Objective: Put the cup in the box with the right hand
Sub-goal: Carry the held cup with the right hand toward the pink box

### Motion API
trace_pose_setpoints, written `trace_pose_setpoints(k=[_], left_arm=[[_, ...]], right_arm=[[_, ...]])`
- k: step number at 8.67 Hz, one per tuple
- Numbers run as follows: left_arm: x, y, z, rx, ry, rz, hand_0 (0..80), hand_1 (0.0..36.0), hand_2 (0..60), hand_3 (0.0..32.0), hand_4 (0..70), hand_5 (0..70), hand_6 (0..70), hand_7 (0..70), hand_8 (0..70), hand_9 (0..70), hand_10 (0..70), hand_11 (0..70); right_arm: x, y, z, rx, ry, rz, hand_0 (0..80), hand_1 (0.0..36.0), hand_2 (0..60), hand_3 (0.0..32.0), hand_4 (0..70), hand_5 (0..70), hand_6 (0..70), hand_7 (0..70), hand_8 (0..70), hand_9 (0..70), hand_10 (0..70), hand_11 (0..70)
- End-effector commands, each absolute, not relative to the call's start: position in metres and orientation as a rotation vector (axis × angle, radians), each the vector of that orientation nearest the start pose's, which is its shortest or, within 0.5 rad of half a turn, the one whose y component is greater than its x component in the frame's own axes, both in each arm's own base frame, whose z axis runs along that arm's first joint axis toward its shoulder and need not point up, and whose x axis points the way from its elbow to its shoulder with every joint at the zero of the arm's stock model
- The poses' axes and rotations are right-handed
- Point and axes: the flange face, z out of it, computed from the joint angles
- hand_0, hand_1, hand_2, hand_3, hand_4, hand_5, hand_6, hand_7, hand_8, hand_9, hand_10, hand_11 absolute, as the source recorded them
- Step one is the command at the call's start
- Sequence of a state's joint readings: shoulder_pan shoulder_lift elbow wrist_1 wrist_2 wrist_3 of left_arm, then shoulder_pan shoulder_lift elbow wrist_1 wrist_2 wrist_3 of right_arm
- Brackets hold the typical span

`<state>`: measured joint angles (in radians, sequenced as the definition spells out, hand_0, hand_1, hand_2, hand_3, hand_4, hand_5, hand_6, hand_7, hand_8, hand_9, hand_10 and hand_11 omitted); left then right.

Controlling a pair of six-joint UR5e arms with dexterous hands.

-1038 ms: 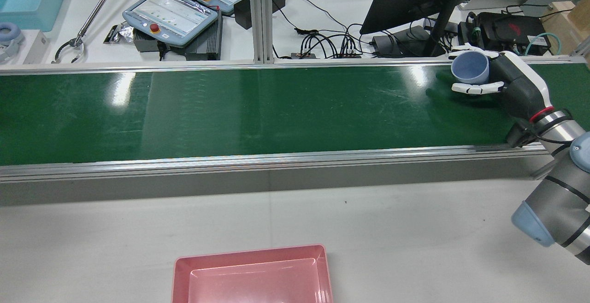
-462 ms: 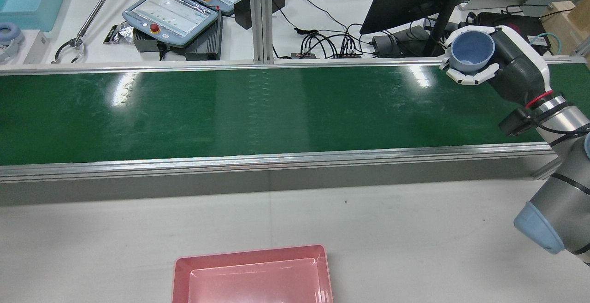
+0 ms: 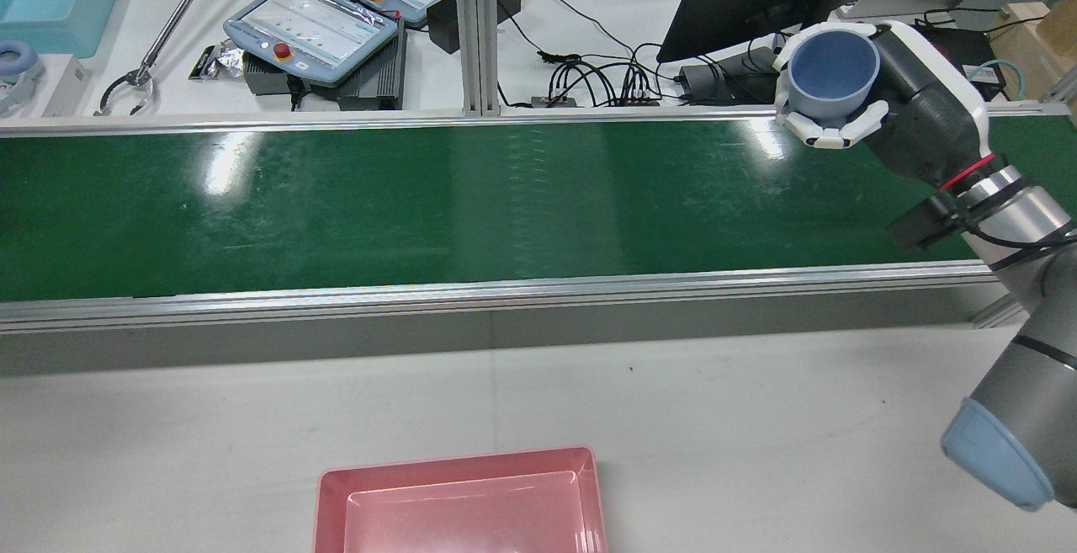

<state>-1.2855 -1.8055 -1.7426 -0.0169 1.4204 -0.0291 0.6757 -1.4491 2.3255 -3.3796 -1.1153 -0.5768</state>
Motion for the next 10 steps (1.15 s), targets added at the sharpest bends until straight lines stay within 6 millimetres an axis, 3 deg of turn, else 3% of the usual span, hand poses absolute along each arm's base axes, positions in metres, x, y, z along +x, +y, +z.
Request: trace_pose_setpoints(k=[1, 3, 4, 5, 6, 7, 8, 9, 10], left_arm=[[0.024, -0.608, 0.471, -0.283, 2.609, -1.705, 0.0, 0.0, 0.0, 0.0, 0.0, 0.0, 0.0, 0.0, 0.0, 0.0, 0.0, 0.0], [0.024, -0.608, 0.471, -0.283, 2.609, -1.705, 0.0, 0.0, 0.0, 0.0, 0.0, 0.0, 0.0, 0.0, 0.0, 0.0, 0.0, 0.0], [0.025, -0.608, 0.471, -0.285, 2.608, -1.705, 0.0, 0.0, 0.0, 0.0, 0.0, 0.0, 0.0, 0.0, 0.0, 0.0, 0.0, 0.0], [0.024, -0.608, 0.471, -0.283, 2.609, -1.705, 0.0, 0.0, 0.0, 0.0, 0.0, 0.0, 0.0, 0.0, 0.0, 0.0, 0.0, 0.0], [0.024, -0.608, 0.471, -0.283, 2.609, -1.705, 0.0, 0.0, 0.0, 0.0, 0.0, 0.0, 0.0, 0.0, 0.0, 0.0, 0.0, 0.0], [0.024, -0.607, 0.472, -0.284, 2.606, -1.706, 0.0, 0.0, 0.0, 0.0, 0.0, 0.0, 0.0, 0.0, 0.0, 0.0, 0.0, 0.0], [0.024, -0.608, 0.471, -0.283, 2.609, -1.705, 0.0, 0.0, 0.0, 0.0, 0.0, 0.0, 0.0, 0.0, 0.0, 0.0, 0.0, 0.0], [0.024, -0.608, 0.471, -0.283, 2.609, -1.705, 0.0, 0.0, 0.0, 0.0, 0.0, 0.0, 0.0, 0.0, 0.0, 0.0, 0.0, 0.0], [0.024, -0.608, 0.472, -0.283, 2.608, -1.707, 0.0, 0.0, 0.0, 0.0, 0.0, 0.0, 0.0, 0.0, 0.0, 0.0, 0.0, 0.0]], right_arm=[[-0.333, -0.300, 0.253, 0.368, 3.161, -1.463, 80.0, 36.0, 60.0, 0.0, 30.1, 29.1, 50.0, 70.0, 70.0, 70.0, 58.5, 70.0], [-0.379, -0.247, 0.245, 0.443, 3.192, -1.481, 80.0, 36.0, 60.0, 0.0, 25.2, 28.0, 48.3, 70.0, 70.0, 70.0, 53.4, 70.0], [-0.390, -0.234, 0.247, 0.494, 3.207, -1.481, 80.0, 36.0, 60.0, 0.0, 22.1, 27.4, 47.2, 70.0, 70.0, 70.0, 50.5, 70.0], [-0.394, -0.228, 0.251, 0.519, 3.217, -1.486, 80.0, 36.0, 60.0, 0.0, 25.3, 26.6, 46.0, 70.0, 68.3, 70.0, 46.5, 69.6], [-0.395, -0.227, 0.251, 0.521, 3.223, -1.485, 80.0, 36.0, 60.0, 0.0, 17.6, 23.1, 37.0, 70.0, 54.0, 70.0, 34.6, 53.2], [-0.396, -0.224, 0.253, 0.533, 3.225, -1.488, 77.7, 27.0, 3.8, 0.0, 9.9, 10.8, 9.3, 27.8, 8.1, 15.5, 7.3, 13.9], [-0.395, -0.225, 0.254, 0.541, 3.220, -1.493, 66.2, 17.4, 0.0, 0.0, 7.7, 6.9, 2.3, 2.4, 0.0, 0.0, 0.7, 3.4], [-0.396, -0.224, 0.254, 0.544, 3.222, -1.492, 51.4, 9.4, 1.2, 0.0, 5.4, 3.2, 0.0, 0.0, 0.0, 0.0, 0.0, 0.0], [-0.397, -0.223, 0.254, 0.551, 3.220, -1.492, 48.7, 5.2, 0.0, 2.8, 1.2, 2.2, 0.0, 0.0, 0.0, 0.0, 0.0, 0.0]])
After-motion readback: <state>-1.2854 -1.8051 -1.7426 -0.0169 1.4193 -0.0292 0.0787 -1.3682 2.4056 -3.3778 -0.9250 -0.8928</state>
